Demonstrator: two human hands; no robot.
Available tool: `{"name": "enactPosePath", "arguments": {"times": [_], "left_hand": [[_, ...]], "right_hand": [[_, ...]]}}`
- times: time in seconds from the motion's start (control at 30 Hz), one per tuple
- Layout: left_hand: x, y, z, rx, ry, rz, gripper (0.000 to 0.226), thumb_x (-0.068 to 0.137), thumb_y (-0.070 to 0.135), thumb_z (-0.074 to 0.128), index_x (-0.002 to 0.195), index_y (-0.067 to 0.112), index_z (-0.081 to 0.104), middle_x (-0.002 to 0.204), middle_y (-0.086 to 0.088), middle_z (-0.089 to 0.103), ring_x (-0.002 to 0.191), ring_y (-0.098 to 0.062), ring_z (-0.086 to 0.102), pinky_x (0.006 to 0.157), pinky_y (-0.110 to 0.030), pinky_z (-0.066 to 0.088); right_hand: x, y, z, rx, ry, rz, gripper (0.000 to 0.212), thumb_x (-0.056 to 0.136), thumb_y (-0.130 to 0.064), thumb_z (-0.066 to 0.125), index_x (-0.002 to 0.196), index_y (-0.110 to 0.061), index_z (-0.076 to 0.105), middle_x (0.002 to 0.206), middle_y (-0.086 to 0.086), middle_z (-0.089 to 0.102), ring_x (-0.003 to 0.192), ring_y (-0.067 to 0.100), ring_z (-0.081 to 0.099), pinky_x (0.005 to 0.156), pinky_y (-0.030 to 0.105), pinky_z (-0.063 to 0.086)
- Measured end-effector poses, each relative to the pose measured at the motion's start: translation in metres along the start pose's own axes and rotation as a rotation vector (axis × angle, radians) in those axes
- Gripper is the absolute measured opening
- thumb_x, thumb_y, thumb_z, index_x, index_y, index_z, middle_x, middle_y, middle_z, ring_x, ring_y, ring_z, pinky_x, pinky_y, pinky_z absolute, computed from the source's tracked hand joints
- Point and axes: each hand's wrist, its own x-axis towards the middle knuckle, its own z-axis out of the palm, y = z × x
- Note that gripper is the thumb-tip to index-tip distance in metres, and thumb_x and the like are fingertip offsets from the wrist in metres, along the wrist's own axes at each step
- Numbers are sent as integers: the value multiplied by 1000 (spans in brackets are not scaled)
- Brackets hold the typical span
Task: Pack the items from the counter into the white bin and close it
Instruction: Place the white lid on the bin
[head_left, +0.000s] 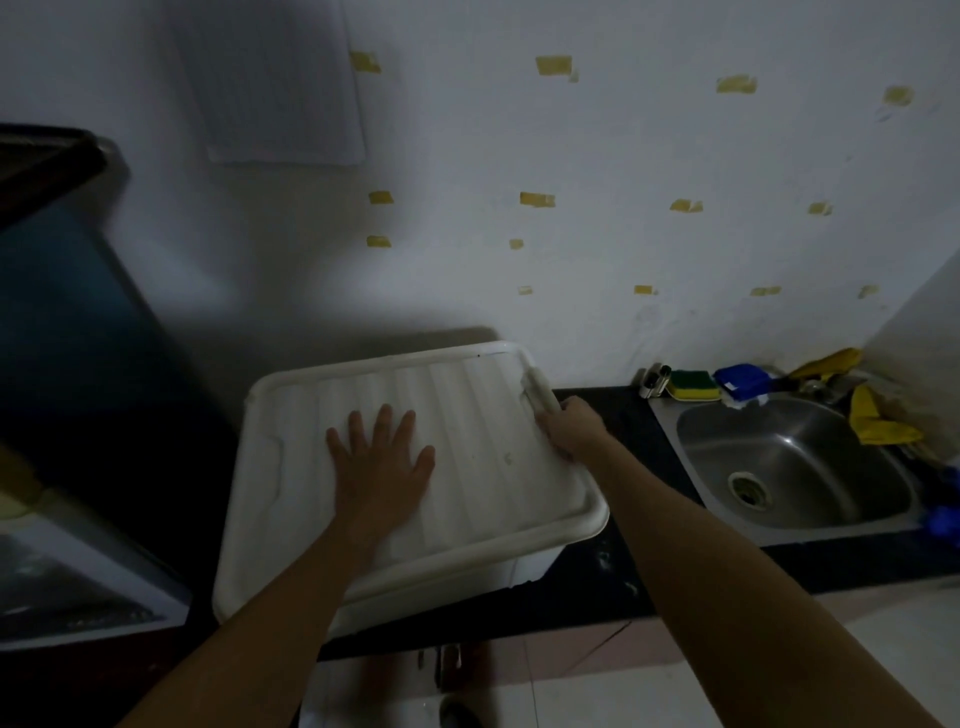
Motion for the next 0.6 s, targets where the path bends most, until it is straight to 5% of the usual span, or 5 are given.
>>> {"name": "enactPosePath", "arguments": {"times": [0.13,0.27,0.4,0.47,0.6], "left_hand": [[1,-1,0,6,16,8,68,91,66,13,153,37,12,163,3,7,149,-34,-1,116,-61,-6],[1,-1,-2,-4,19,-1,66,92,64,18,152,37,18,162,3,13,148,-34,5,116,-58,-5],[2,-14,-22,52,131,108,44,93,48,33,128,29,51,137,1,49,117,-31,47,95,-46,33],[5,-32,-31,-19,164,141,32,93,36,41,117,22,59,129,0,53,106,-28,51,86,-40,37],[5,-72,-37,12,137,-60,36,94,38,41,120,18,55,141,-11,42,118,-32,43,100,-43,35]], "right_hand": [[-16,7,21,-280,208,-76,46,100,-51,34,115,-11,49,108,10,60,85,23,55,67,33,41],[-14,8,20,-316,204,-113,47,101,-50,27,118,-11,47,115,14,58,92,27,55,71,35,40],[-14,3,25,-483,252,-129,41,103,-37,24,122,-8,46,128,19,52,116,36,50,91,45,43],[-12,1,25,-635,302,-186,40,102,-31,27,125,-4,46,130,19,52,119,35,48,97,45,42],[-2,-3,30,-651,291,-297,48,102,-36,26,130,-1,41,127,18,52,114,33,52,95,43,47]]}}
